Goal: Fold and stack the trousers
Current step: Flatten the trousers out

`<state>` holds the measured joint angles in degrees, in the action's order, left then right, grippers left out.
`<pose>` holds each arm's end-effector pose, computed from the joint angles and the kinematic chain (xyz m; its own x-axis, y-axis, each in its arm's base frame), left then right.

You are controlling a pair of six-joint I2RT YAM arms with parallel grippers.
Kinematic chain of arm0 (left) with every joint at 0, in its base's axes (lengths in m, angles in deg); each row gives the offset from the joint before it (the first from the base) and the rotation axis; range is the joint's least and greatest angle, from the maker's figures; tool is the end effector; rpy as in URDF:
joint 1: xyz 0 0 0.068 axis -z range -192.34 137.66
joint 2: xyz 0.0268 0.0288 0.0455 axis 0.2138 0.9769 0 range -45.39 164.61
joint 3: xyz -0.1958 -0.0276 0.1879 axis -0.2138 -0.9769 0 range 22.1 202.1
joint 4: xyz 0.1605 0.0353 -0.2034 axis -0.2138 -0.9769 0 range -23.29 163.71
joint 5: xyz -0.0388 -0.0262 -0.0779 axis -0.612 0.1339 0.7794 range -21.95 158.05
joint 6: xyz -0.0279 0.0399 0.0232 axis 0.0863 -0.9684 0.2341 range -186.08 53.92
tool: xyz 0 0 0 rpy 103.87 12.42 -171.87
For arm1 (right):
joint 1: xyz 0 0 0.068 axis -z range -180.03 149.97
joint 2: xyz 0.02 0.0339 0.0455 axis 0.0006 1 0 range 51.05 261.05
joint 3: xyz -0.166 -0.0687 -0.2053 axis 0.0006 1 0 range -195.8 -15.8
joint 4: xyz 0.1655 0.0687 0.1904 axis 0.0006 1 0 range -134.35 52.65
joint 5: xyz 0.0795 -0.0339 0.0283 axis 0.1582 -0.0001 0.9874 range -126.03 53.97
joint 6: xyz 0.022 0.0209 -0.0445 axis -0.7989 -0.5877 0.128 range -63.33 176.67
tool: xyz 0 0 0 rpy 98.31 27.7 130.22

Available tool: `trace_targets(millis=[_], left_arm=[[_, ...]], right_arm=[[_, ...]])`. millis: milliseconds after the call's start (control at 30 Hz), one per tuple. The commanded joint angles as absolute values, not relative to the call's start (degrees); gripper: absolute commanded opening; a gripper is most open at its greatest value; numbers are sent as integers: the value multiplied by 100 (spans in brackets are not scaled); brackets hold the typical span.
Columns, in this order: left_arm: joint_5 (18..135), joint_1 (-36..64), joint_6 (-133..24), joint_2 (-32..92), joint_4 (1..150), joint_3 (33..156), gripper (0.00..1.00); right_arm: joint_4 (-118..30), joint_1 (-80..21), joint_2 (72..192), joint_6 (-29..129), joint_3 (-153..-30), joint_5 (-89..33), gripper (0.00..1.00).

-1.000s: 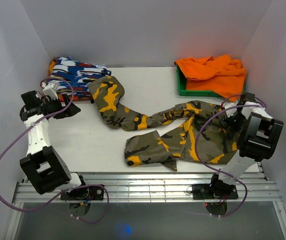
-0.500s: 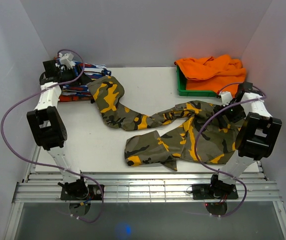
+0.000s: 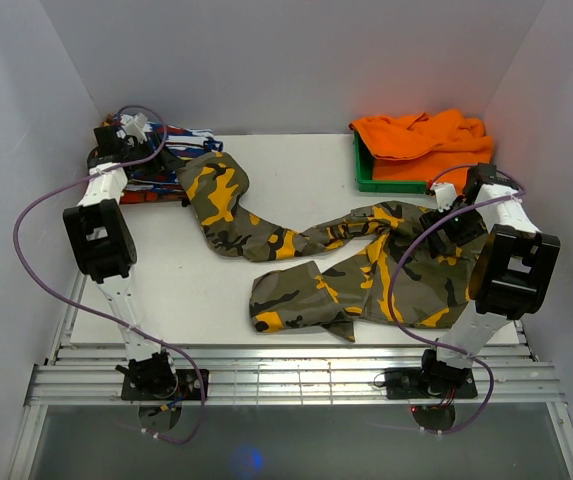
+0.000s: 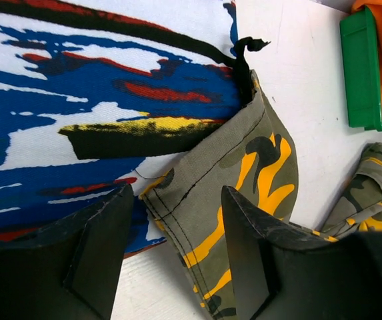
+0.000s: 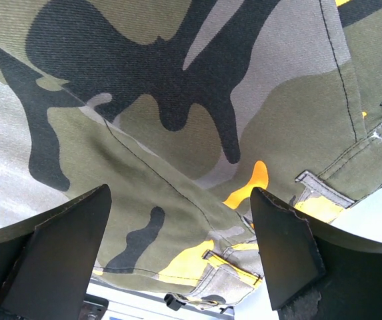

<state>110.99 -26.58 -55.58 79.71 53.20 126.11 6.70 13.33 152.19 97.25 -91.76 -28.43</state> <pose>0.4875 0.0986 0.2308 -0.6900 -0.3127 -0.6528 0.1912 0.7912 -0.5810 0.3361 -0.0750 0.2164 -0.8468 -0.4616 -0.2643 -0.4640 0.8840 -0.0573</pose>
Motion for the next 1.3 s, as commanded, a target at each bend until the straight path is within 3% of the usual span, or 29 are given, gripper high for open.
trace_targets(millis=[0, 200, 533, 633, 667, 900, 1067, 1267], left_arm=[[11411, -2597, -5343, 7941, 5464, 12793, 65], [11586, -2570, -5246, 7898, 5605, 12617, 58], [11587, -2562, -5228, 7862, 5658, 12581, 30], [11560, -2562, -5289, 7880, 5588, 12625, 11], [11560, -2562, -5290, 7862, 5535, 12625, 0], [11762, -2746, -5693, 6792, 5034, 12161, 0], [11877, -3597, -6273, 5449, 4384, 11379, 0], [12000, -4600, -7871, 4760, 3207, 10394, 0]], right_arm=[[610, 1315, 15186, 9675, -9112, -2891, 90], [601, 1315, 15265, 9657, -9226, -2935, 90], [575, 1315, 15326, 9640, -9218, -2961, 90], [557, 1315, 15283, 9657, -9192, -2979, 90], [557, 1315, 15274, 9666, -9191, -2996, 90], [242, 1324, 15291, 9754, -8964, -3356, 91], [-190, 1377, 15396, 9842, -8524, -3928, 92], [-348, 1394, 15564, 9842, -8462, -4086, 92]])
